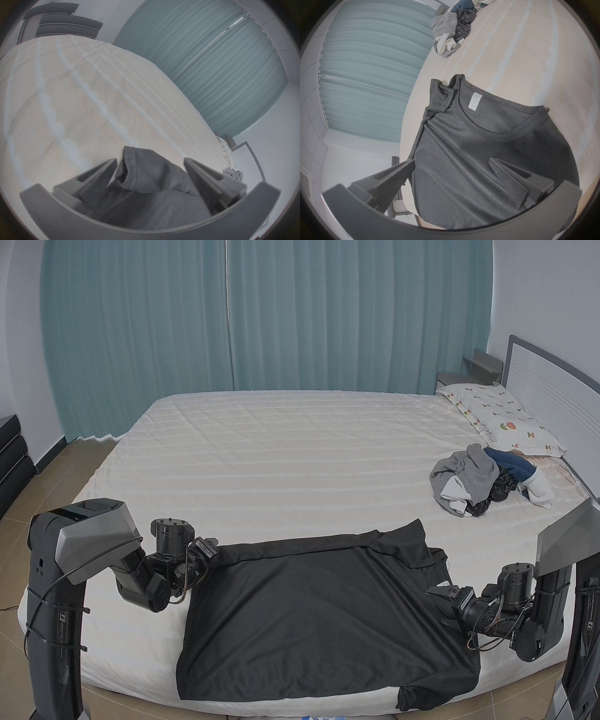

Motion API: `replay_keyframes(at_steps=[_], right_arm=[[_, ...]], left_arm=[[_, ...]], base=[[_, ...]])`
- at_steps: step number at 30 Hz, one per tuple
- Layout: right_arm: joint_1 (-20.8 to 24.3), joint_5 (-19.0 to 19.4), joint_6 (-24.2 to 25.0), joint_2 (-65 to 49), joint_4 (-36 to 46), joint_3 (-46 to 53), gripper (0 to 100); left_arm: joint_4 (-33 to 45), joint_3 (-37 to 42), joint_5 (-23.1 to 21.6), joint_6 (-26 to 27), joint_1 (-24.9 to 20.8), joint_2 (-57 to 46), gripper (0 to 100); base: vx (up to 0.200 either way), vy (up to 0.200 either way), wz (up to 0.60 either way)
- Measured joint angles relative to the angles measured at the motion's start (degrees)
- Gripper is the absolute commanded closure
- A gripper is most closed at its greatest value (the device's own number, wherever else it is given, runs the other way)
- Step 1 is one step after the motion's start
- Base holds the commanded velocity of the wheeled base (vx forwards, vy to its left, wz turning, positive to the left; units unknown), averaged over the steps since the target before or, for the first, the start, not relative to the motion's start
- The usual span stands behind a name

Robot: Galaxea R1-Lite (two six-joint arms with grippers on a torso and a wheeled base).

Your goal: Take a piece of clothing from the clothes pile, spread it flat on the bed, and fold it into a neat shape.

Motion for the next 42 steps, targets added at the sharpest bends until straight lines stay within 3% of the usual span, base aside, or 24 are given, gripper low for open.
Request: replay_keyframes(at_steps=[8,18,26,27,34,42], right_arm=[[0.0,-0.1,0.0,0.0,0.0,-0.4,0],[0.0,-0.2,0.1,0.0,0.0,-0.8,0],[0.0,-0.3,0.1,0.1,0.0,-0.8,0],[0.0,-0.5,0.1,0.1,0.0,-0.8,0],[-0.1,-2.0,0.1,-0.1,0.0,-1.5,0],[-0.1,-7.1,0.2,-2.1,0.0,-5.1,0]], left_arm=[[0.3,-4.5,1.1,0.0,0.2,2.1,100],[0.1,-13.3,6.9,-2.4,2.6,5.8,100],[0.0,-15.2,7.2,-2.5,3.3,8.1,100],[0.1,-15.2,7.2,-2.6,3.3,8.3,0],[0.1,-15.0,6.9,-4.9,3.9,8.3,0],[0.1,-12.1,5.9,-10.0,5.6,5.2,0]], base=[[0.0,0.0,0.0],[0.0,0.0,0.0],[0.0,0.0,0.0],[0.0,0.0,0.0],[0.0,0.0,0.0],[0.0,0.0,0.0]])
